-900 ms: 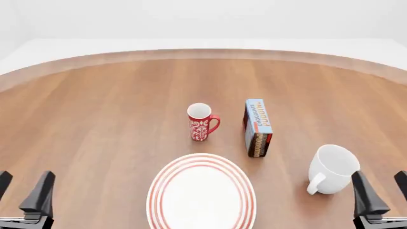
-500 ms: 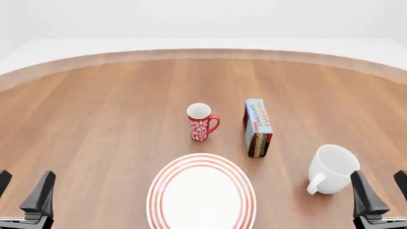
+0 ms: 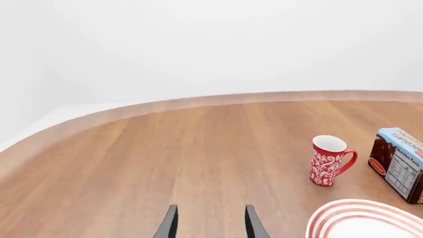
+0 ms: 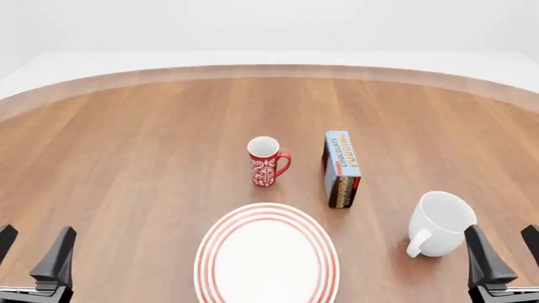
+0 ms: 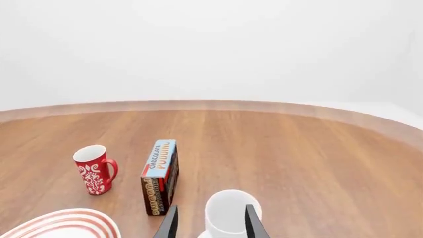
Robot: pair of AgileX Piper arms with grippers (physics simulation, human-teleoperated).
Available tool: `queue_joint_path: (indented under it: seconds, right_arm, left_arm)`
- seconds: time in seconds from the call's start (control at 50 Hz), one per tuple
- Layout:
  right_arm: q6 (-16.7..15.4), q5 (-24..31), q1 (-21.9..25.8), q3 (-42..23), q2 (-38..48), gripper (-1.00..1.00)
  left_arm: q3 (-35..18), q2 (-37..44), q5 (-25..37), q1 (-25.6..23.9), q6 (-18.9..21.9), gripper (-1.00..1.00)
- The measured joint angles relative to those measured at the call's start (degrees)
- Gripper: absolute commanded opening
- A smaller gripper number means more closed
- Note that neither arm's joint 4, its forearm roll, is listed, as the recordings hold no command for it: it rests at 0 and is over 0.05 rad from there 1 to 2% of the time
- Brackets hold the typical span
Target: Pick up the white mug and put it on the plate, and put the chocolate pudding to the right of the plate.
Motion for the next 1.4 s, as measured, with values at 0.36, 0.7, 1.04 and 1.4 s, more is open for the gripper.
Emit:
queue_joint_path:
  seconds: [0.36, 0.7, 1.04, 1.4]
  right_arm:
    - [0.6, 0.0, 0.1, -0.1, 0.0, 1.0]
    - [0.8, -0.1, 0.3, -0.1, 0.0, 1.0]
    - [0.6, -0.1, 0.3, 0.0, 0.0, 1.0]
    - [0.6, -0.1, 0.3, 0.0, 0.0, 1.0]
  left_arm:
    - [-1.3, 7.4, -5.7, -2.5, 2.4, 1.0]
    - [-4.6, 16.2, -12.2, -7.3, 4.4, 1.0]
    - [-7.8, 24.5, -17.7, -12.4, 6.1, 1.0]
    - [-10.7, 32.6, -22.7, -18.3, 8.1, 1.0]
